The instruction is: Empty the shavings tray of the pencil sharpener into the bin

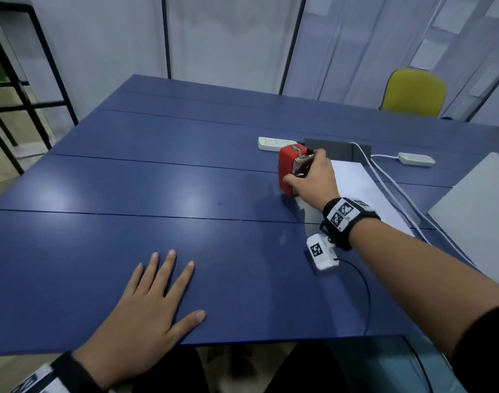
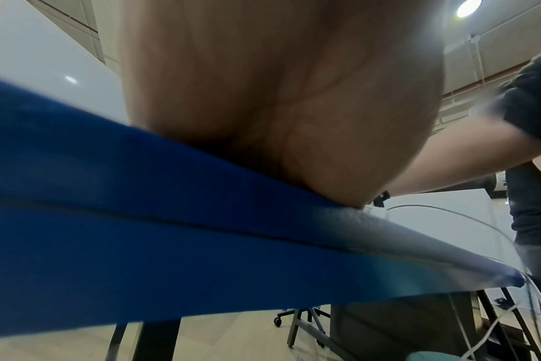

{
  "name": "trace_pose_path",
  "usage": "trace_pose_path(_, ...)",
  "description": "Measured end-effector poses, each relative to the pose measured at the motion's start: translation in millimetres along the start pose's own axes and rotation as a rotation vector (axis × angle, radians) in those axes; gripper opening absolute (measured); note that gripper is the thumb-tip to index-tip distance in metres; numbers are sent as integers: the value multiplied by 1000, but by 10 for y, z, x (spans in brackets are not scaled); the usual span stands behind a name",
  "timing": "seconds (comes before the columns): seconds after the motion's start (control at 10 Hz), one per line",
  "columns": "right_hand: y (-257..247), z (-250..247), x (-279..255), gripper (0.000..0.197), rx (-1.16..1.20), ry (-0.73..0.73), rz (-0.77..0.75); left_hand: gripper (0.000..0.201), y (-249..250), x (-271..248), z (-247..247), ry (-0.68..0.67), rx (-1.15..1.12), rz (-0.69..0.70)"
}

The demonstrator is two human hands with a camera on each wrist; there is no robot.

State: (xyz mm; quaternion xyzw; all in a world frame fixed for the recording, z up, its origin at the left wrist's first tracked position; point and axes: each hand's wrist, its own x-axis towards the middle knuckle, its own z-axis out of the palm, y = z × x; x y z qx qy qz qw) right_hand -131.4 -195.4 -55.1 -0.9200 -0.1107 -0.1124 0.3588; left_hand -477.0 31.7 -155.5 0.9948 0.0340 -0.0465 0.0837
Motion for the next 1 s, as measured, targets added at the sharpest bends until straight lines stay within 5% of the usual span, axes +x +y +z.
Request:
trace_pose_path(0.5, 240, 539, 1098, 81, 2, 102, 165, 91, -64, 129, 175, 49, 146, 8)
trace_pose_path(0.8, 230, 662, 1172, 88, 35, 101, 193, 92, -53, 101, 102, 53, 219, 28)
trace_pose_path(1.0, 281, 494, 985, 97, 66, -31, 199, 89, -41, 65, 41, 95, 175, 65)
